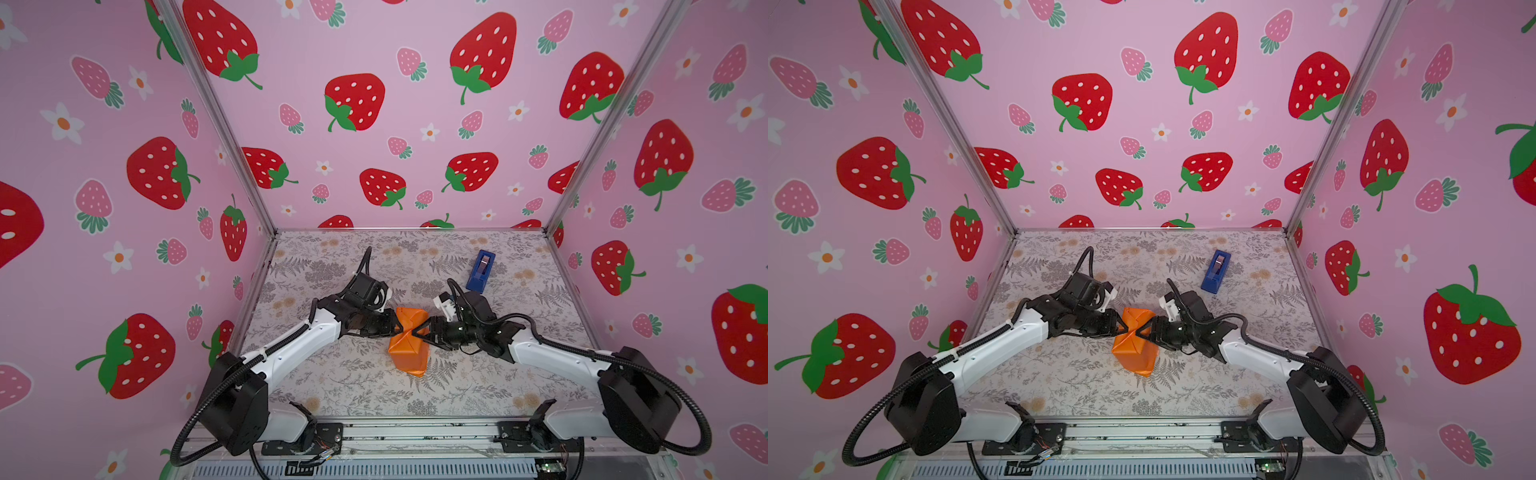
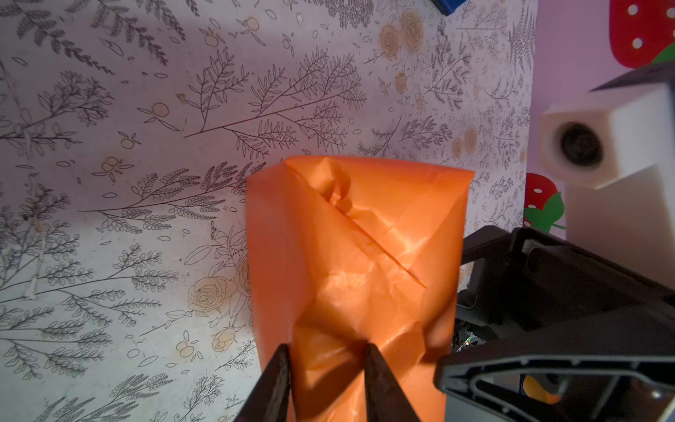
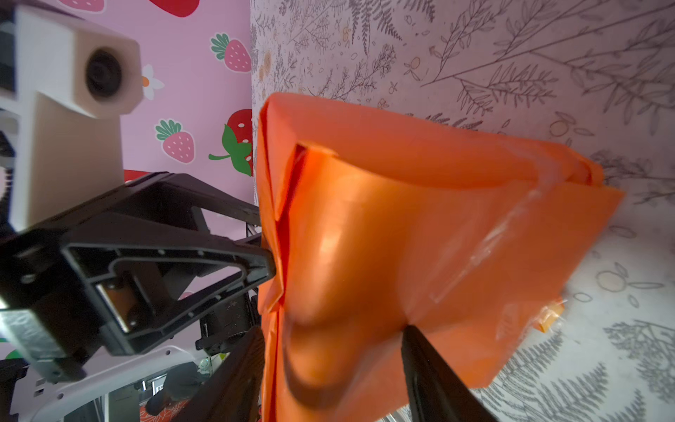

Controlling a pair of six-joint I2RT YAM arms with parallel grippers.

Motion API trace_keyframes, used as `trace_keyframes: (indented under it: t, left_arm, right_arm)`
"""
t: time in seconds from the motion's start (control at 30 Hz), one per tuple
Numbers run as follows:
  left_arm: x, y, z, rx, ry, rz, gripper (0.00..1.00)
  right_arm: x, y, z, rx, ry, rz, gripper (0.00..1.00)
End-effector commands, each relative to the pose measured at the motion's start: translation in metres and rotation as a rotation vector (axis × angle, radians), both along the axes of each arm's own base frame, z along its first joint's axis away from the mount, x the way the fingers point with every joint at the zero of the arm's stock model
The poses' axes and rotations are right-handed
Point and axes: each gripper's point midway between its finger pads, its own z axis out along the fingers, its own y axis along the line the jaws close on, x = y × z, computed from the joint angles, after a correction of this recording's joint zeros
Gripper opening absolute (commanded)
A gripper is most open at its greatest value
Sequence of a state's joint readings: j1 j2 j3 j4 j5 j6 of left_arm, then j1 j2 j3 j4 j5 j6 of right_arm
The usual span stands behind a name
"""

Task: Wrap a gift box in wrapping paper
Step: Move the gift box from the center of the table, then tear off the tape with the cutter.

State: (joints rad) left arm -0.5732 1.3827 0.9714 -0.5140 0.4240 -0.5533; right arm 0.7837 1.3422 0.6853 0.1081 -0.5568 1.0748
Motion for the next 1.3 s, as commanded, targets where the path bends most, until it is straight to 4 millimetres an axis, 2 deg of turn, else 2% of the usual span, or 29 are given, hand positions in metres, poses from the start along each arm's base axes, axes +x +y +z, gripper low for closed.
trace_keyframes:
  t: [0.0,0.13,0.3,0.5,0.6,0.63,0.77,0.97,1.1,1.27]
  left_arm:
    - [-0.022,0.013,-0.027,0.065,0.102,-0.008,0.35]
    - [-0.022,0.011,-0.025,0.046,0.105,-0.008,0.35]
    - [-0.023,0.004,-0.027,0.017,0.120,-0.012,0.35]
    - [-0.023,0.006,-0.031,0.042,0.133,-0.012,0.36]
    - [-0.023,0.006,-0.031,0.049,0.137,-0.014,0.36]
    - [-0.023,0.007,-0.032,0.052,0.139,-0.012,0.36]
    - [-0.024,0.008,-0.032,0.058,0.142,-0.010,0.36]
    - [-0.023,0.010,-0.030,0.066,0.140,-0.004,0.36]
    - [-0.024,0.011,-0.031,0.075,0.144,-0.001,0.36]
    - [-0.025,0.012,-0.033,0.079,0.148,0.002,0.36]
  right_arm:
    - [0.025,-0.030,0.012,-0.042,-0.060,-0.092,0.63]
    - [0.060,-0.081,0.015,-0.090,-0.113,-0.205,0.63]
    - [0.108,-0.143,0.001,-0.159,-0.138,-0.312,0.60]
    - [0.169,-0.189,-0.006,-0.172,-0.155,-0.383,0.54]
    - [0.196,-0.205,-0.007,-0.154,-0.164,-0.405,0.52]
    - [0.205,-0.209,-0.010,-0.146,-0.159,-0.406,0.48]
    - [0.231,-0.214,-0.017,-0.088,-0.149,-0.389,0.42]
    - [0.261,-0.206,-0.023,-0.008,-0.142,-0.360,0.38]
    - [0.271,-0.200,-0.030,0.029,-0.131,-0.344,0.38]
    - [0.274,-0.191,-0.052,0.034,-0.082,-0.328,0.36]
